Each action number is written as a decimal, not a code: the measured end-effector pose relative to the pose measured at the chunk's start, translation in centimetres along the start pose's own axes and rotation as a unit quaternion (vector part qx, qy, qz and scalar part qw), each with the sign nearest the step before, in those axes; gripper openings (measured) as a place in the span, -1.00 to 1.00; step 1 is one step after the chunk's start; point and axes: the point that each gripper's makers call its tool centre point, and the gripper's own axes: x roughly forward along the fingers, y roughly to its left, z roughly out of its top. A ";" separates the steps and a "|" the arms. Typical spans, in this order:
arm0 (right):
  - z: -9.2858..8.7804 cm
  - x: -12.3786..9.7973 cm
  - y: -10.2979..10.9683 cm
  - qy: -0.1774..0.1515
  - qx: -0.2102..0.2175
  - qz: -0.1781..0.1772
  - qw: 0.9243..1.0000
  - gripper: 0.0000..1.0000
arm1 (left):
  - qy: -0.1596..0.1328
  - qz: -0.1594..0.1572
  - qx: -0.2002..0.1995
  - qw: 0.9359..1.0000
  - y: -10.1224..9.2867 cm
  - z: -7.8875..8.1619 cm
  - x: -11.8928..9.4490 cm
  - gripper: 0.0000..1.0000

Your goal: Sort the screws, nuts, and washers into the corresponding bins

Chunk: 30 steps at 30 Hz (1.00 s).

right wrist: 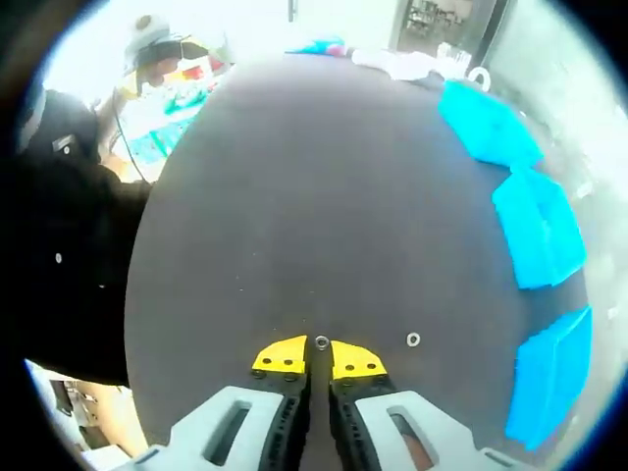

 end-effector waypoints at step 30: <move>5.9 -6.5 -1.0 -0.268 0.102 -0.136 0.948 -0.97 | -0.037 0.027 0.008 0.999 1.4 2.4 -0.8 -0.12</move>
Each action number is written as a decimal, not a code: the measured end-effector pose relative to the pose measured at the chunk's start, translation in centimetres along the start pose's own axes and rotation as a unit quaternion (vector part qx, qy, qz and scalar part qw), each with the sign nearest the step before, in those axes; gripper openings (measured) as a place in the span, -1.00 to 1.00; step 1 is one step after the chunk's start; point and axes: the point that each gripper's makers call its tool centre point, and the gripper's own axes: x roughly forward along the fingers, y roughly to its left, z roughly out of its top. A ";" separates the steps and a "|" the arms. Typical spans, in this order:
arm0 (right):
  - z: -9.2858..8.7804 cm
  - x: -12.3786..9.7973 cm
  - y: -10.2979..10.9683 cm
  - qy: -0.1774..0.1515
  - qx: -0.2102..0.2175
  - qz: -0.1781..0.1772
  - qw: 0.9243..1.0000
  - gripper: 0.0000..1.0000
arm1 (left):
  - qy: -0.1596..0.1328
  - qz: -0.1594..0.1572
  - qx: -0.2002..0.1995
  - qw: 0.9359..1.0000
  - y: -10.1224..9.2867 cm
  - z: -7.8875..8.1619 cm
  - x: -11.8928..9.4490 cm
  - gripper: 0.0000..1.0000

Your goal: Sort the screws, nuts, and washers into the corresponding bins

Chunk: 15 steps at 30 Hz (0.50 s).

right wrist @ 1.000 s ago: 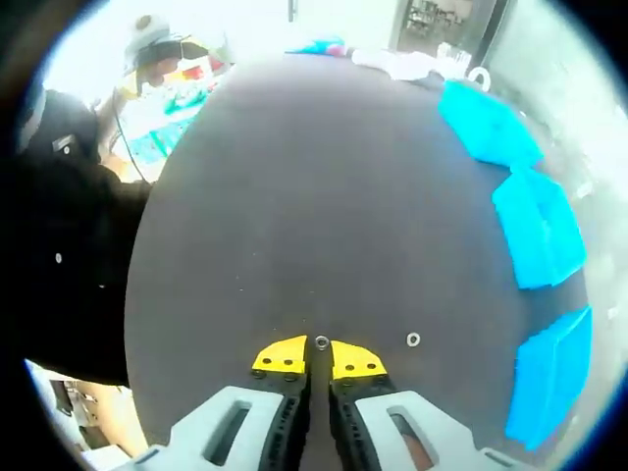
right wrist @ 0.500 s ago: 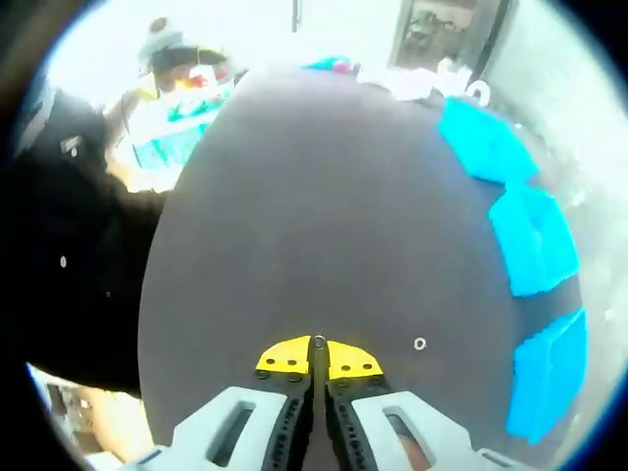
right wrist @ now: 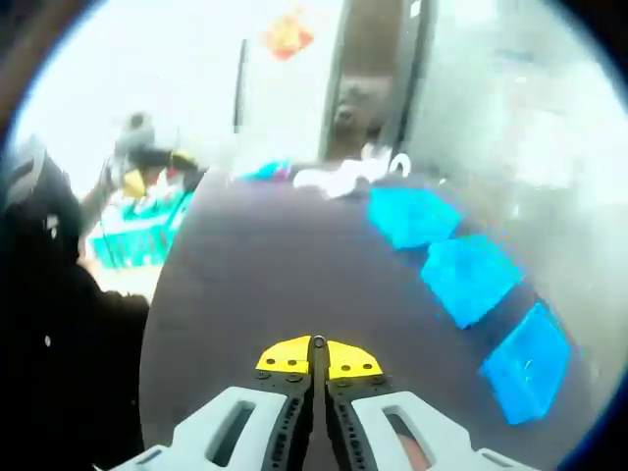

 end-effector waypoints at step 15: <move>6.9 -2.2 -7.8 -0.207 0.110 -0.186 0.954 -0.97 | -0.012 0.008 0.001 1.000 0.2 1.0 -0.1 -0.12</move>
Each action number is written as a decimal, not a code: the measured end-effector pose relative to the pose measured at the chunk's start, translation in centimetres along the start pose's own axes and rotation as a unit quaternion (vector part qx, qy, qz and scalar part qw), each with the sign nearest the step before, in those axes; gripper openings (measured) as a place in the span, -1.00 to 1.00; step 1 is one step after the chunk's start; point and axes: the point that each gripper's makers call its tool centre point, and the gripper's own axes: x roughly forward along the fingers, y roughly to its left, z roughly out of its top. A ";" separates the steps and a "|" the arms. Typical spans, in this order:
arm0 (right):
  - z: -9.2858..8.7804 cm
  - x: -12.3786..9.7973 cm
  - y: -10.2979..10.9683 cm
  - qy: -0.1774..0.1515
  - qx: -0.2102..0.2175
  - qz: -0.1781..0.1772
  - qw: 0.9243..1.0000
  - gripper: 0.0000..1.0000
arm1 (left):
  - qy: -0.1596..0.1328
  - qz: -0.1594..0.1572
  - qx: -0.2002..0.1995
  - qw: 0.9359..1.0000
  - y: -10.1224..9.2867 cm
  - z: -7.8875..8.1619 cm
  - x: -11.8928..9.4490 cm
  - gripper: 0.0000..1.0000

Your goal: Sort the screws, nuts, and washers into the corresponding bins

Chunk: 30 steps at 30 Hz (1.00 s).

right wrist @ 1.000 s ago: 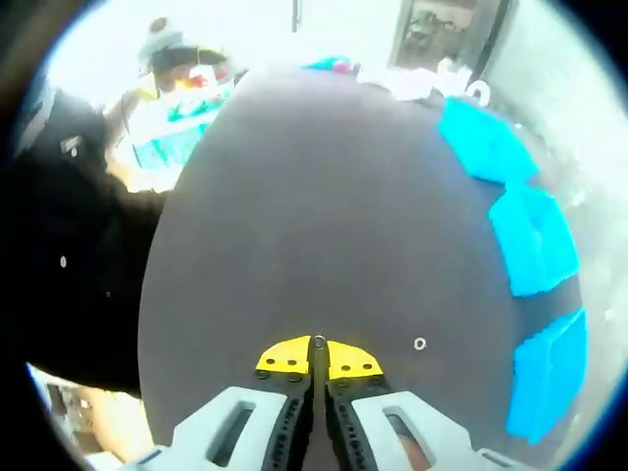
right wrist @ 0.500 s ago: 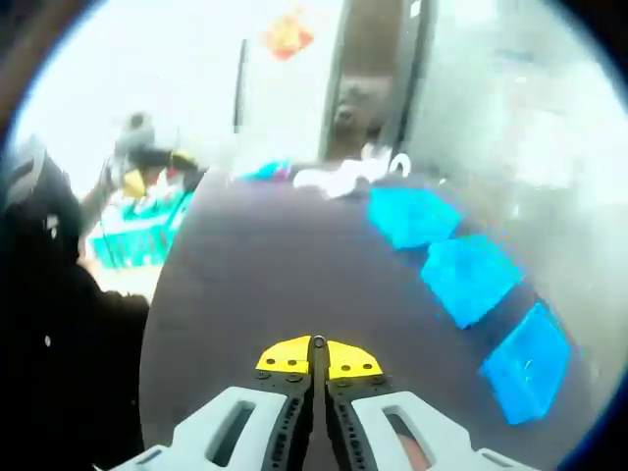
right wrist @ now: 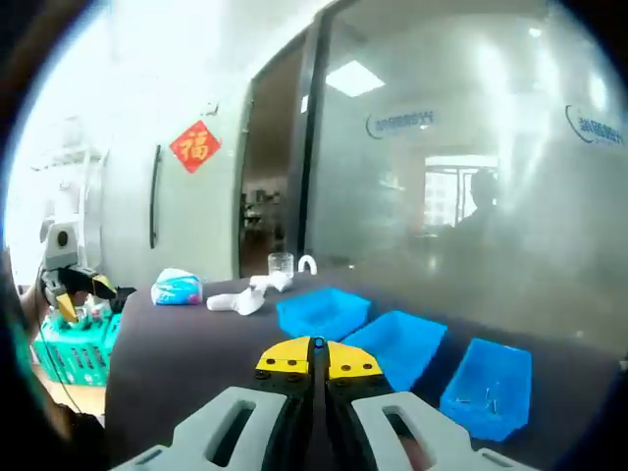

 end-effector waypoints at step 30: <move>0.5 13.5 -8.9 0.063 -0.006 -0.096 0.993 -0.97 | -0.007 0.018 -0.003 1.000 0.7 0.2 -1.0 -0.12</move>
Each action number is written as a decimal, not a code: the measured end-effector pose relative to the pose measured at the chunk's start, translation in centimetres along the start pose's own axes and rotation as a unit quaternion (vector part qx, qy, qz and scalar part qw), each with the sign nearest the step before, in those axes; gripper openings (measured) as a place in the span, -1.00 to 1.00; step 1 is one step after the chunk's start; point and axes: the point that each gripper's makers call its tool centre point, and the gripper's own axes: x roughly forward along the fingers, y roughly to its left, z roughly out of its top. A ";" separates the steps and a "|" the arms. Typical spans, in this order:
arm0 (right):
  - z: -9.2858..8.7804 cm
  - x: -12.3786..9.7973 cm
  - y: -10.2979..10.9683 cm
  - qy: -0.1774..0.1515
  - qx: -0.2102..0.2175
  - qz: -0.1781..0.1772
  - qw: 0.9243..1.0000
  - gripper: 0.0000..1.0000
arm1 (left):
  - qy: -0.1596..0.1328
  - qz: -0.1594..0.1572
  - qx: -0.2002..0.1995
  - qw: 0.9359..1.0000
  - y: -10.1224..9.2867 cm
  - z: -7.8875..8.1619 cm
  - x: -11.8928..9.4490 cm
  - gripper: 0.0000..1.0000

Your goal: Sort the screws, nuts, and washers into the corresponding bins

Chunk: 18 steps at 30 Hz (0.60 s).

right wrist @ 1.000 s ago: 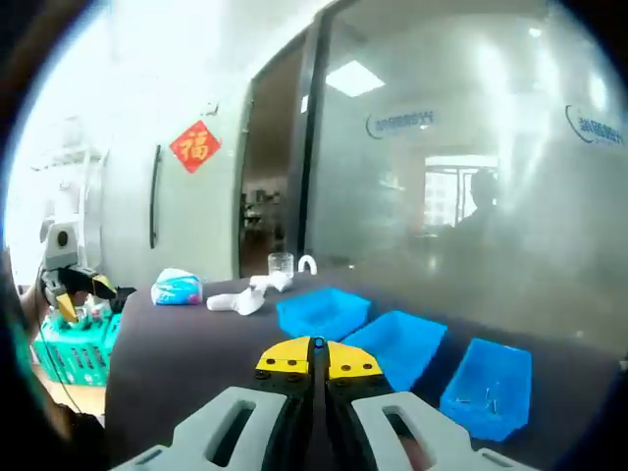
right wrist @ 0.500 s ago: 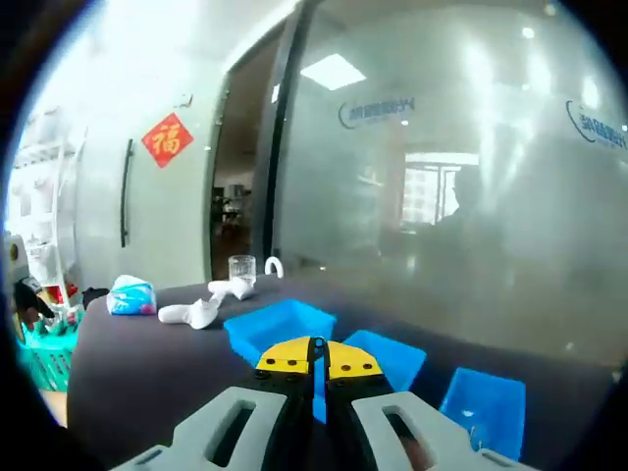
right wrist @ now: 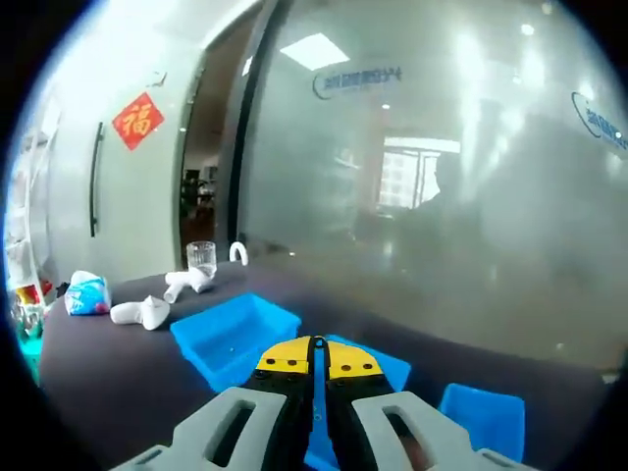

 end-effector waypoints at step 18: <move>-1.9 -1.6 0.8 0.014 -0.022 0.013 1.000 -0.52 | 0.000 -0.003 0.001 1.000 -0.1 -0.1 0.1 -0.12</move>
